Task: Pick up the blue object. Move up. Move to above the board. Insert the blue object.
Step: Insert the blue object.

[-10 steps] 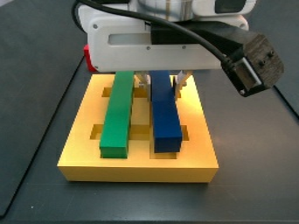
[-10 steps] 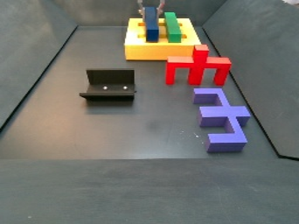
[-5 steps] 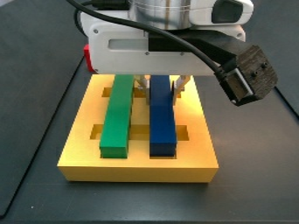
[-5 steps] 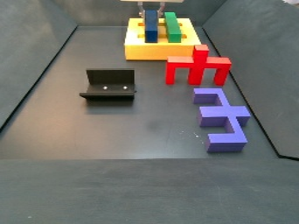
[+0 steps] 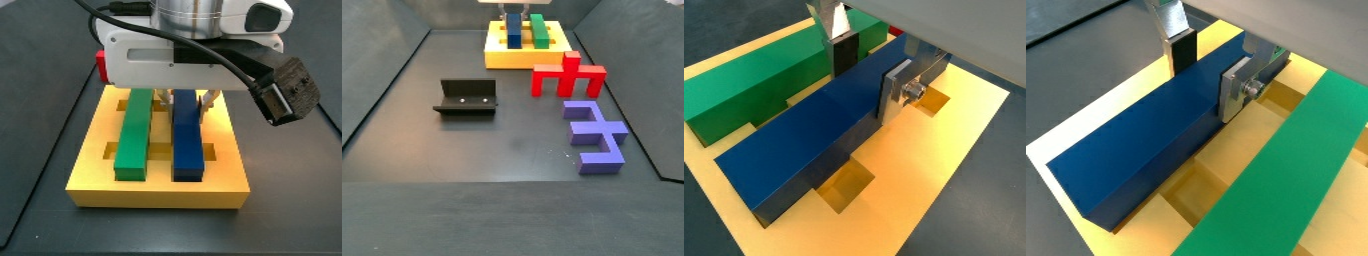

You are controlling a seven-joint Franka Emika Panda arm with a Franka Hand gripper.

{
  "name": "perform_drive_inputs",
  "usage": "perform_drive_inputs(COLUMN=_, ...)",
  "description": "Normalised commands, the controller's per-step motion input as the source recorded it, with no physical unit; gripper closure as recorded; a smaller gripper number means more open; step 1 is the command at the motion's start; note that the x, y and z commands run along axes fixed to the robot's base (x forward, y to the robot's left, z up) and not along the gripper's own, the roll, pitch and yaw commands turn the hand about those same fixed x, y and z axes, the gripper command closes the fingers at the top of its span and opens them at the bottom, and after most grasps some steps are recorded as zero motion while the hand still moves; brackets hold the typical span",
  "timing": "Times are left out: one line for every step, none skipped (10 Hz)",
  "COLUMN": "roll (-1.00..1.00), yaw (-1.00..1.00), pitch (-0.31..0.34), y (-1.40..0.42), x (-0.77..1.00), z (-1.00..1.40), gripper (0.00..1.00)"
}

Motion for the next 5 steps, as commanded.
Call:
perform_drive_inputs(roll=0.00, yaw=-0.02, pitch=0.000, y=-0.06, x=0.10, z=-0.20, gripper=1.00)
perform_drive_inputs(roll=0.00, yaw=0.00, pitch=0.000, y=-0.07, x=0.06, z=-0.20, gripper=1.00)
perform_drive_inputs(roll=0.00, yaw=0.00, pitch=0.000, y=-0.03, x=0.02, z=-0.22, gripper=1.00)
perform_drive_inputs(roll=0.00, yaw=0.00, pitch=0.000, y=0.00, x=0.00, z=-0.03, gripper=1.00)
perform_drive_inputs(roll=0.00, yaw=0.00, pitch=0.000, y=0.00, x=0.00, z=0.00, gripper=1.00)
